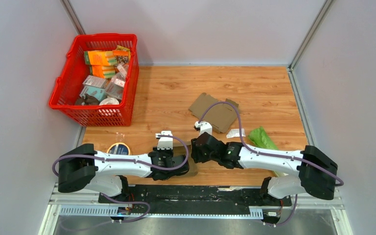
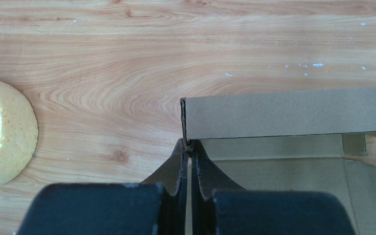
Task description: Fold the paper box
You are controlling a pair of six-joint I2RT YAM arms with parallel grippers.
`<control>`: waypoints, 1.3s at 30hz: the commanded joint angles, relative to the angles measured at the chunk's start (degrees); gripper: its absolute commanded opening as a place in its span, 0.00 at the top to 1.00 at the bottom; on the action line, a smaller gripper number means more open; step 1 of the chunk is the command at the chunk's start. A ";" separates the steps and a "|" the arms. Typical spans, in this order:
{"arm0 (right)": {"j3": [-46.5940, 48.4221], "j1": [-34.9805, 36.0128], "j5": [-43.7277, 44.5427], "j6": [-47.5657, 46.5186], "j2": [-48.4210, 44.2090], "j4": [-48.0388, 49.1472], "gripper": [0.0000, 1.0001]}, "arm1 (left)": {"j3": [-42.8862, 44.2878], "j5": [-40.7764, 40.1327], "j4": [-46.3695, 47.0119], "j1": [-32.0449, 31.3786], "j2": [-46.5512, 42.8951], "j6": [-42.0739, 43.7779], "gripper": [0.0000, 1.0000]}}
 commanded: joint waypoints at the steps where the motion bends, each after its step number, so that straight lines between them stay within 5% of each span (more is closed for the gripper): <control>1: 2.17 0.11 9.93 -0.34 -2.85 -6.83 0.47 | 0.42 -0.75 -0.79 -0.62 -0.24 -1.15 1.00; 9: 5.50 0.11 13.98 -4.11 4.08 -2.00 0.46 | 1.04 -0.66 -1.23 -0.80 0.11 -1.33 1.00; 19: 8.50 0.55 14.17 -1.83 9.72 -2.26 0.81 | 2.09 -0.83 -1.76 -1.06 1.33 -2.12 1.00; 25: 11.40 1.78 11.71 0.45 8.57 -5.60 0.93 | 2.53 -0.83 -2.02 -1.33 2.39 -2.03 1.00; 31: 12.98 1.69 7.93 5.10 9.36 -7.80 1.00 | 2.27 -1.27 -2.02 -1.41 1.78 -2.21 1.00; 39: 13.77 1.52 5.99 8.98 10.59 -8.06 0.93 | 2.00 -1.36 -1.93 -1.77 1.16 -2.38 1.00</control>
